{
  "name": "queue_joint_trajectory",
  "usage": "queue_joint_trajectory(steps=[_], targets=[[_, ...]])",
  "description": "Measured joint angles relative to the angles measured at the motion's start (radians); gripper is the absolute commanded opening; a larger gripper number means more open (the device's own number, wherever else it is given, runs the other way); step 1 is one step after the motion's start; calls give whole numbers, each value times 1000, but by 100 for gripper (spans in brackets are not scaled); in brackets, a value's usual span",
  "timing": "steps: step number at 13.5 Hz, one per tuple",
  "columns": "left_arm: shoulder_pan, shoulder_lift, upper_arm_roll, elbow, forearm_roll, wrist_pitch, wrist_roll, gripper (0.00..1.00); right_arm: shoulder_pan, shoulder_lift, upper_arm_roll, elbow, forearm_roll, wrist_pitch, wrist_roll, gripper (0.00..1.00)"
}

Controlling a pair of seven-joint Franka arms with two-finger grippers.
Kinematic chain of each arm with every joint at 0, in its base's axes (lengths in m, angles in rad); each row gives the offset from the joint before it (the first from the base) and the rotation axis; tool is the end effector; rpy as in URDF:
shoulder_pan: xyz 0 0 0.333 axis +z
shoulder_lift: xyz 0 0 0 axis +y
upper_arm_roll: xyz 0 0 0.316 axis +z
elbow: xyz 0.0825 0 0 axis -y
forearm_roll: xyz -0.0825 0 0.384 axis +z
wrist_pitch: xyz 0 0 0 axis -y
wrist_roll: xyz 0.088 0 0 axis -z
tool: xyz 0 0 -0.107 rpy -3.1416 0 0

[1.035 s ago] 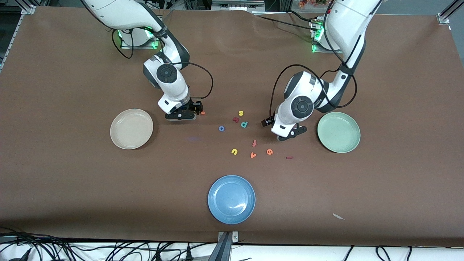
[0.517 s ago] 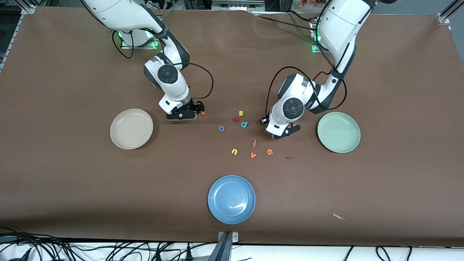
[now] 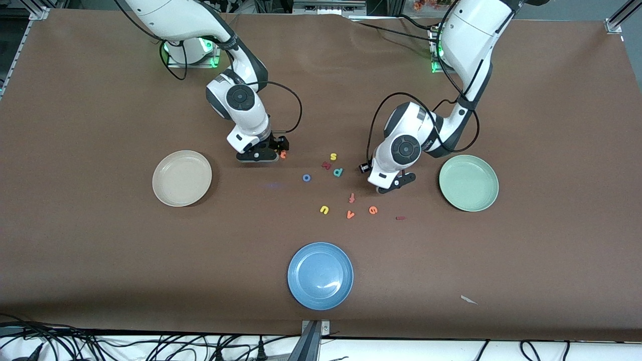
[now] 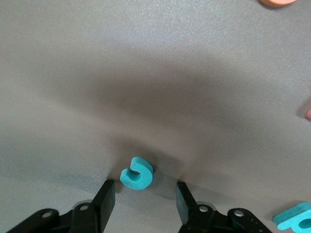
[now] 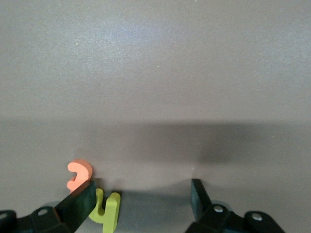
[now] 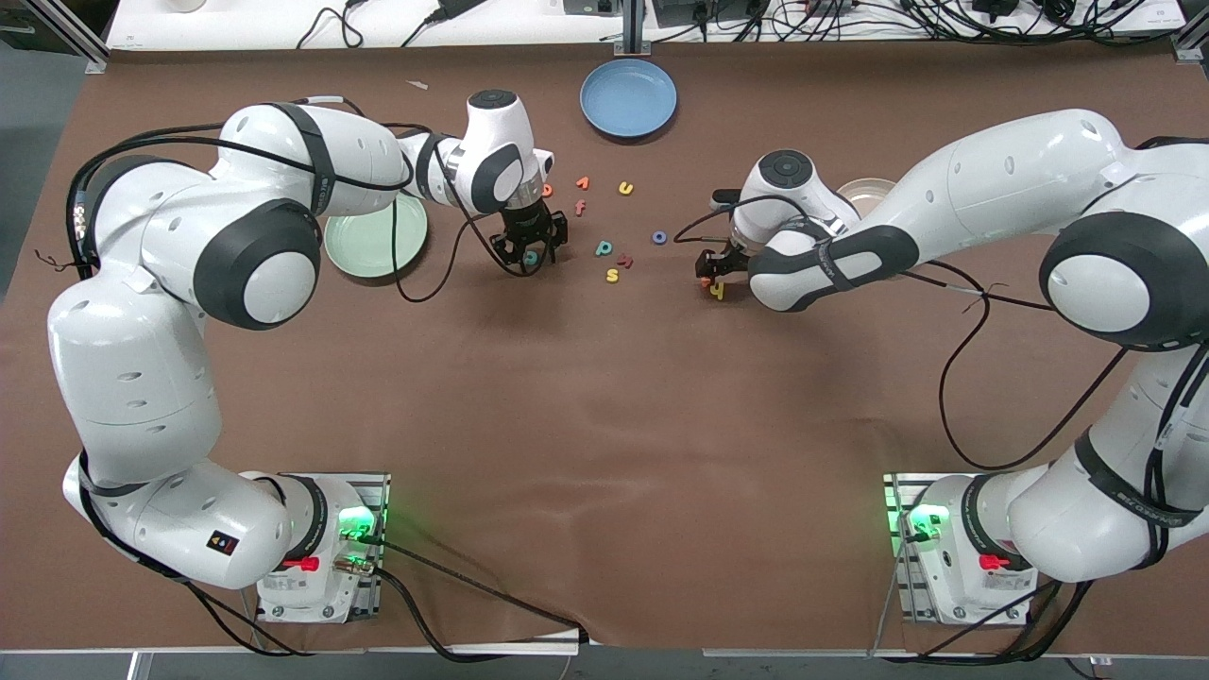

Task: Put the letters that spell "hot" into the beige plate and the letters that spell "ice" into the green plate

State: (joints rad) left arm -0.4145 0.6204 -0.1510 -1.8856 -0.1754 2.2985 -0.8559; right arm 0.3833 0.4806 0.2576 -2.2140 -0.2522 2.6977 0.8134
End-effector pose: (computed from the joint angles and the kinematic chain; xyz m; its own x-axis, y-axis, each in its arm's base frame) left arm 0.5148 -0.3286 0.1637 0.8648 0.4132 -0.2852 0.4203 -0.9065 -0.0387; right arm 0.4332 0.3390 0.1669 0.9995 0.0245 0.0181 0.0250 -0.9994 -0.0249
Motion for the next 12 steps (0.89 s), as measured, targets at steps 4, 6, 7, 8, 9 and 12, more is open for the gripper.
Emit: queue_joint_trajectory(steps=[4, 6, 7, 8, 9, 12], targets=[[0, 0, 3, 0, 0, 3, 0, 60, -1, -7, -1, 4, -17, -10, 1, 98], [1, 0, 8, 1, 0, 9, 0, 60, -1, -39, -1, 8, -22, -78, 1, 98], [1, 0, 12, 2, 0, 14, 0, 60, -1, -56, 2, 8, -22, -101, 1, 98], [2, 0, 16, 2, 0, 16, 0, 60, -1, -64, 7, 8, -22, -112, 1, 98], [2, 0, 19, 3, 0, 18, 0, 60, 0, -67, 12, 7, -22, -117, 2, 98], [2, 0, 20, 3, 0, 18, 0, 53, 8, -63, 16, 3, -22, -117, 13, 97]])
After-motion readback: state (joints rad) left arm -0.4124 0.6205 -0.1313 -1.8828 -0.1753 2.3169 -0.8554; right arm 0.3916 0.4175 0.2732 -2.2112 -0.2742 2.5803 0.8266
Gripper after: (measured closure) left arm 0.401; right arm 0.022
